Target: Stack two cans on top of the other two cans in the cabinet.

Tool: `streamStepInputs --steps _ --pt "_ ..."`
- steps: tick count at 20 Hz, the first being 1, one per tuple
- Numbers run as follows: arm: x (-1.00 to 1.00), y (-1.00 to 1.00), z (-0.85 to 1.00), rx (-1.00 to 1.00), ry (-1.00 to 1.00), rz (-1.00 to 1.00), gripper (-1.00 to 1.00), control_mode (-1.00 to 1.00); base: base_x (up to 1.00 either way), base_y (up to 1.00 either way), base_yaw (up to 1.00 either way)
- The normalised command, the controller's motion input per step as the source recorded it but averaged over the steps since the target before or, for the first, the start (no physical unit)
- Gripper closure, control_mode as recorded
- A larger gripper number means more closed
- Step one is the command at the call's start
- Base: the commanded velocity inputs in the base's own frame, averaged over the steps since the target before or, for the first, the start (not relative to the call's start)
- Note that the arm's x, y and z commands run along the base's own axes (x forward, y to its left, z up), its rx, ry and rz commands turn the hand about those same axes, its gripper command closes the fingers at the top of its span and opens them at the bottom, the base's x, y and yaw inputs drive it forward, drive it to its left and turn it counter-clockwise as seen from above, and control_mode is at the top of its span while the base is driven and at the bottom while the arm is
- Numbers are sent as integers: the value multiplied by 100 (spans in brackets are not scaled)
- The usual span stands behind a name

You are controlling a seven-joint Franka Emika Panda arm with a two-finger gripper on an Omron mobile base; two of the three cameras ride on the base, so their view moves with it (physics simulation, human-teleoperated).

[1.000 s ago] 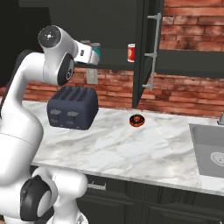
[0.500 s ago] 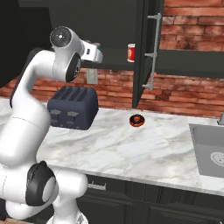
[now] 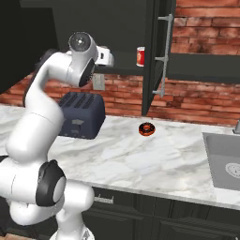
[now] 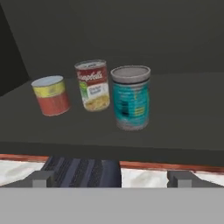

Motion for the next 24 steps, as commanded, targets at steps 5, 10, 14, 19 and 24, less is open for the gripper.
streamStepInputs --steps 5,10,14,19,24 --pt "45 0 -7 -1 4 2 -100 -100 0 0 0" --pt "53 1 -6 0 7 0 -100 -100 0 0 0" --pt "52 0 -5 0 8 0 -100 -100 0 0 0" --pt "46 0 -8 0 1 0 -100 -100 0 0 0" --pt "43 0 -7 0 0 0 -100 -100 0 0 0"
